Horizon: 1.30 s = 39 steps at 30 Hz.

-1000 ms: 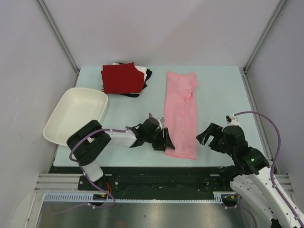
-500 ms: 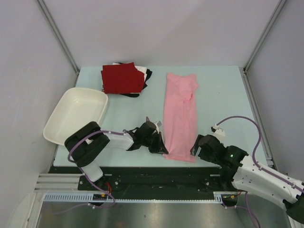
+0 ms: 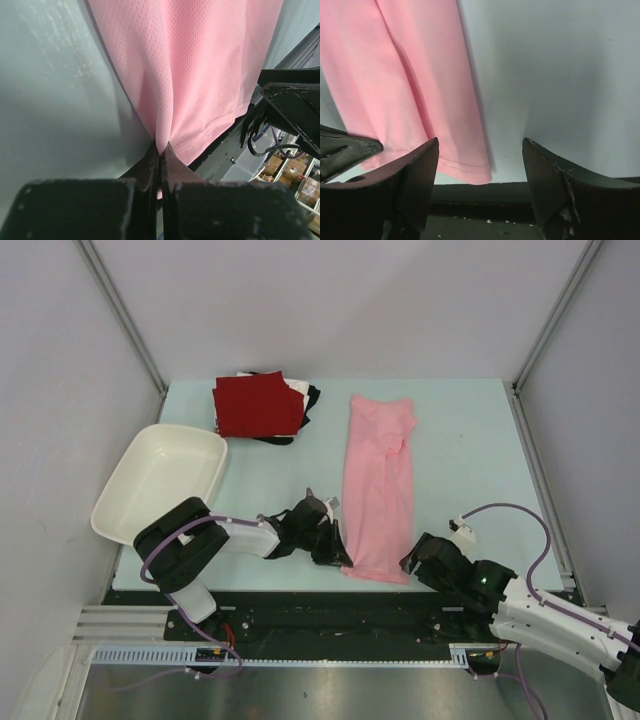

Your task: Fold and stack the t-shirts

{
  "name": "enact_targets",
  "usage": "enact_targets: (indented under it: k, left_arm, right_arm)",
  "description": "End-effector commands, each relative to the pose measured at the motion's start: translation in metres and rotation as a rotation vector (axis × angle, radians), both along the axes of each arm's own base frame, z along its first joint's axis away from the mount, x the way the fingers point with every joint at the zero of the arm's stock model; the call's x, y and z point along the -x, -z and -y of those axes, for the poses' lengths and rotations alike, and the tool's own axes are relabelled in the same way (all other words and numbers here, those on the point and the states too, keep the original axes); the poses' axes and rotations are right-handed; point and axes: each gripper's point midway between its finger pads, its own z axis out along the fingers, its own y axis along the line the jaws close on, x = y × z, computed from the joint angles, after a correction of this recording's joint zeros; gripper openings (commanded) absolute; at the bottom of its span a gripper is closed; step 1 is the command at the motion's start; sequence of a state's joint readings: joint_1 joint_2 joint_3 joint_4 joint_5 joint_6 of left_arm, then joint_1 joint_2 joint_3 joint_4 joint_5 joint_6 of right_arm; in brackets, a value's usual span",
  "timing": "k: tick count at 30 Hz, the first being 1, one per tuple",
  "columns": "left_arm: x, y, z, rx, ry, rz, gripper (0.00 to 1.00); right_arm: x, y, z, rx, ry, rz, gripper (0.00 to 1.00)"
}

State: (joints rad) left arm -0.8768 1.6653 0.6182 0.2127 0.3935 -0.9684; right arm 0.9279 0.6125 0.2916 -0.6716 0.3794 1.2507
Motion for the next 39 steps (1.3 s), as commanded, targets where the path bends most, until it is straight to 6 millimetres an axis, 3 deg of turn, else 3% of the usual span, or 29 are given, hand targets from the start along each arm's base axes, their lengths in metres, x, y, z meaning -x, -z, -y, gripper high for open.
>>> enact_targets:
  k: [1,8,11,21,25,27,32,37,39]
  left_arm:
    - [0.024,0.034,-0.033,-0.147,0.017,-0.065,0.00]
    - [0.024,0.035,-0.035,-0.148,0.011,-0.064,0.01]
    - [0.023,0.034,-0.036,-0.146,0.006,-0.061,0.00]
    - [0.021,0.023,-0.034,-0.098,-0.003,-0.048,0.00]
    - [0.022,0.015,-0.030,-0.056,0.002,-0.038,0.00]
    - [0.021,0.010,-0.029,-0.044,0.002,-0.028,0.00]
    - [0.018,-0.008,-0.027,-0.021,0.002,0.006,0.00]
    - [0.000,-0.045,-0.024,-0.004,-0.015,0.104,0.00]
    - [-0.001,-0.050,-0.027,-0.008,-0.019,0.107,0.00]
  right_arm:
    - [0.000,0.010,-0.010,-0.059,0.030,-0.011,0.73]
    - [0.006,0.014,-0.023,-0.099,0.005,-0.027,0.68]
    - [0.010,0.015,-0.025,-0.098,-0.001,-0.031,0.61]
    - [0.017,0.031,-0.022,-0.091,0.008,-0.048,0.27]
    - [0.016,0.034,-0.021,-0.072,0.006,-0.045,0.04]
    - [0.014,0.032,-0.023,-0.068,-0.004,-0.038,0.00]
    - [0.007,0.011,-0.028,-0.070,-0.024,0.014,0.00]
    - [-0.007,-0.028,-0.024,-0.057,-0.018,0.115,0.00]
    - [-0.010,-0.040,-0.024,-0.077,-0.015,0.143,0.00]
